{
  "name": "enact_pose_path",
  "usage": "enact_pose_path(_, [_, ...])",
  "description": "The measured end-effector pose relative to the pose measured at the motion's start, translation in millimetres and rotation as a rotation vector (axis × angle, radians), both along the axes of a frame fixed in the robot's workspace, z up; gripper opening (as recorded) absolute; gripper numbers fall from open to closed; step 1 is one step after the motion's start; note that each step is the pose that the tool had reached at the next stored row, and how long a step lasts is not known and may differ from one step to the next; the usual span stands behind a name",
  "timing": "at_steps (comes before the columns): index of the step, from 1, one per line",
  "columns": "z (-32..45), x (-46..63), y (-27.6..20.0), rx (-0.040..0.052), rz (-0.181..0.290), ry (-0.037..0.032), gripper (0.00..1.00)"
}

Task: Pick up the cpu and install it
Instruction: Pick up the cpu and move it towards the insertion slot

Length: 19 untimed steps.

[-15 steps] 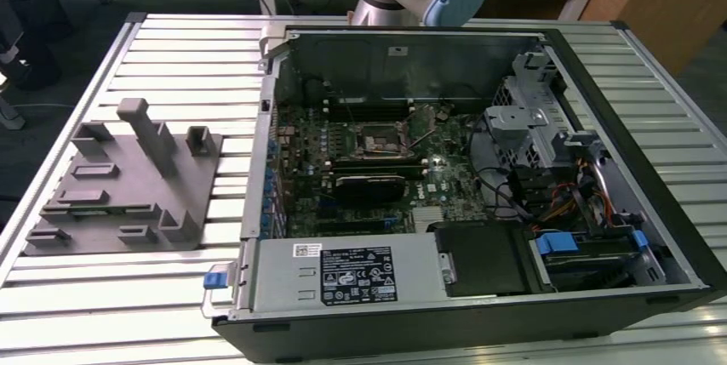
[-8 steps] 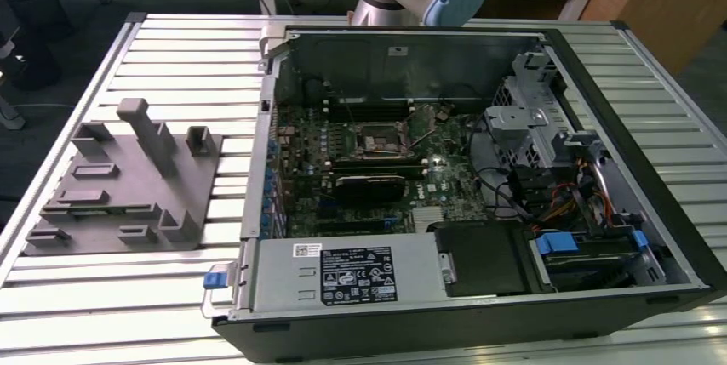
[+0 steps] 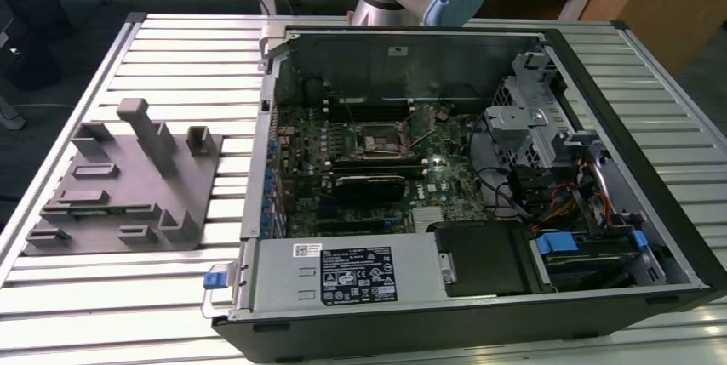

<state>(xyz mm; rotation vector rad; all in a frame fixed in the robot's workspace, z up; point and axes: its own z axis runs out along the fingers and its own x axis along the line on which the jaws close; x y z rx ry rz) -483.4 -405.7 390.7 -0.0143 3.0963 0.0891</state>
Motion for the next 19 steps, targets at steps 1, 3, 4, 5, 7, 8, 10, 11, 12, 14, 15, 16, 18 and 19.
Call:
enact_pose_path(1, [1.2,0.0,0.0,0.0000,0.000,0.0000,0.55])
enact_pose_path(3, [3.8,0.0,0.0,-0.0001,0.000,0.0001,0.55])
enact_pose_path(4, [5.0,0.0,0.0,-0.0001,0.000,0.0000,0.55])
enact_pose_path(5, [6.2,0.0,0.0,0.0000,0.000,0.0000,0.55])
enact_pose_path(7, [8.4,0.0,0.0,-0.0001,0.000,0.0000,0.55])
enact_pose_path(8, [9.7,0.0,0.0,0.0000,0.000,0.0000,0.55])
enact_pose_path(10, [11.9,0.0,0.0,0.0000,0.000,-0.0001,0.55])
enact_pose_path(11, [13.2,0.0,0.0,-0.0001,0.000,0.0000,0.55])
enact_pose_path(12, [14.5,0.0,0.0,0.0000,0.000,0.0000,0.55])
enact_pose_path(14, [17.2,0.0,0.0,0.0000,0.000,-0.0001,0.55])
enact_pose_path(15, [18.6,0.0,0.0,0.0000,0.000,-0.0001,0.55])
enact_pose_path(16, [19.9,0.0,0.0,-0.0001,0.000,0.0000,0.55])
enact_pose_path(18, [22.6,0.0,0.0,-0.0001,0.000,0.0000,0.55])
enact_pose_path(19, [23.9,0.0,0.0,0.0000,0.000,-0.0001,0.55])
